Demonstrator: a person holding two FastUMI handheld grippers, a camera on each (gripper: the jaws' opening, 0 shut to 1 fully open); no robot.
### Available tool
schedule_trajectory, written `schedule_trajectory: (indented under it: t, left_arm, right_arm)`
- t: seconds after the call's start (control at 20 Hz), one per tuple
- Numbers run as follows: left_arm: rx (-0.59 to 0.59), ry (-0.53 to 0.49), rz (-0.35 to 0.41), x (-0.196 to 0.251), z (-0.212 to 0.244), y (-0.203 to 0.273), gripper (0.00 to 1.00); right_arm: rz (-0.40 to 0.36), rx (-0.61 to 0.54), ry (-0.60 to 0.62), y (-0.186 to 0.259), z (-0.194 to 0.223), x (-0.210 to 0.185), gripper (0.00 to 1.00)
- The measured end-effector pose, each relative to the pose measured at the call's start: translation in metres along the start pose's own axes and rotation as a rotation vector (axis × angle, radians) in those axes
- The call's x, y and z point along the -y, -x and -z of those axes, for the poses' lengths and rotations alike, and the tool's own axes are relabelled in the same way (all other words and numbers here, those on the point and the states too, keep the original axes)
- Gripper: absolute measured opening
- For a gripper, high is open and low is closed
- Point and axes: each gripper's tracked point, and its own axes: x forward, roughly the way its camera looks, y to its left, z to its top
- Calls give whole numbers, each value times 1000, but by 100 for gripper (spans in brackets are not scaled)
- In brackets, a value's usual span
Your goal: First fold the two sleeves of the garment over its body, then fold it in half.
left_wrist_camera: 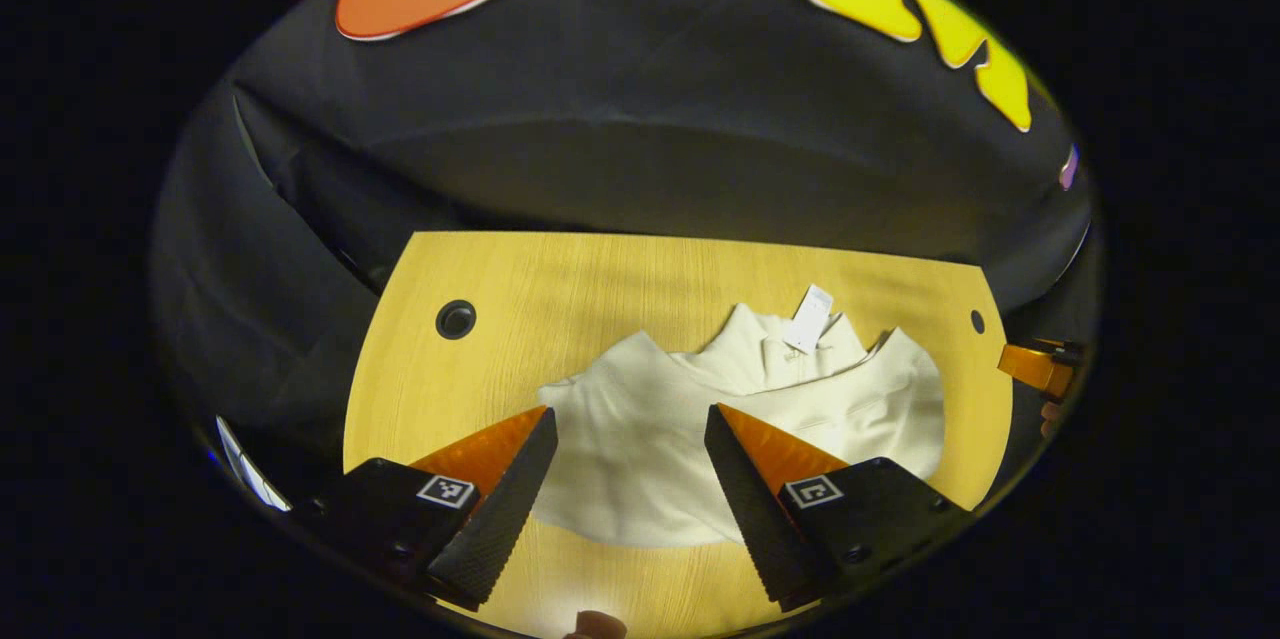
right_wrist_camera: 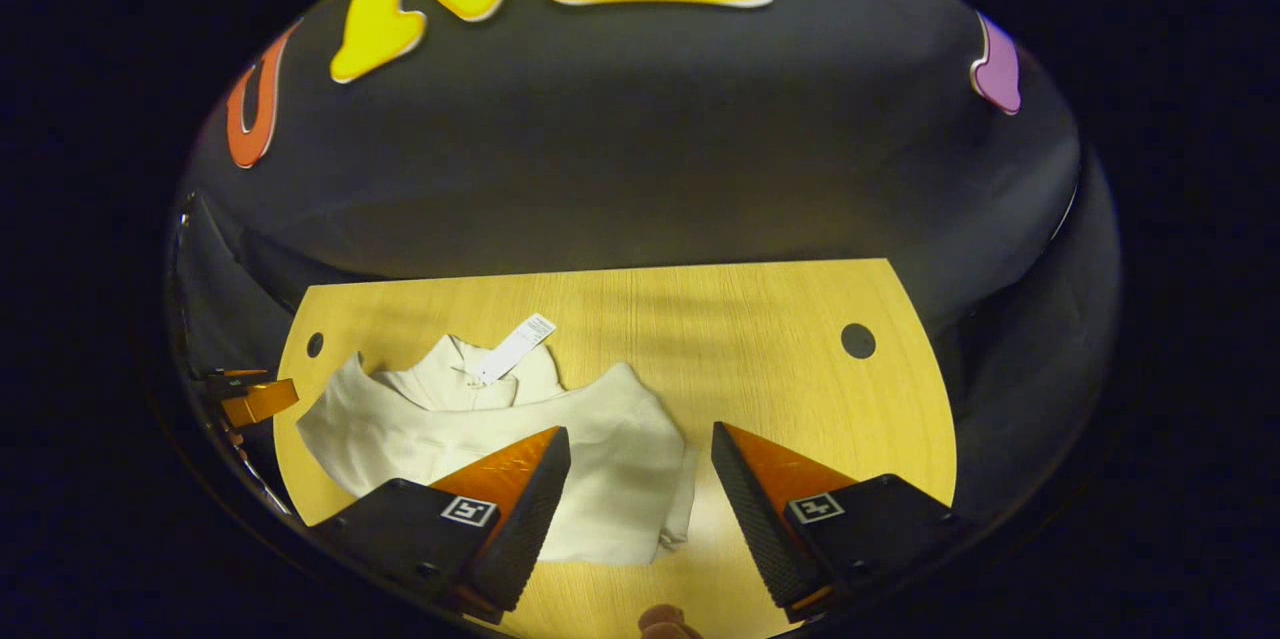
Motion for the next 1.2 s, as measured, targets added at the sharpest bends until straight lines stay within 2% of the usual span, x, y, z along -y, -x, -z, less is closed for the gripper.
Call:
schedule_trajectory:
  t: [0.15,0.3,0.45,0.55,0.7,0.85,1.0,1.2]
  left_arm:
    - [207,-13,-32,6,-15,57,96]
    - [378,-4,-57,7,-23,113,96]
    - [534,1,-9,15,-22,164,96]
    - [624,0,-55,6,-17,188,96]
    - [653,26,-62,10,4,220,95]
    - [670,58,-28,12,30,241,96]
    - [696,72,-7,18,50,256,96]
    - [745,15,17,33,48,271,95]
  right_arm:
    - [7,125,15,62,-7,-2,94]
    - [-20,259,16,135,-3,-5,94]
    - [-21,407,74,205,15,-5,94]
    - [-29,479,117,244,38,-13,94]
    - [-23,589,174,290,62,-19,94]
    - [-57,683,102,328,71,-27,94]
    - [-33,788,109,356,65,-29,92]
    - [-57,804,114,367,77,-46,93]
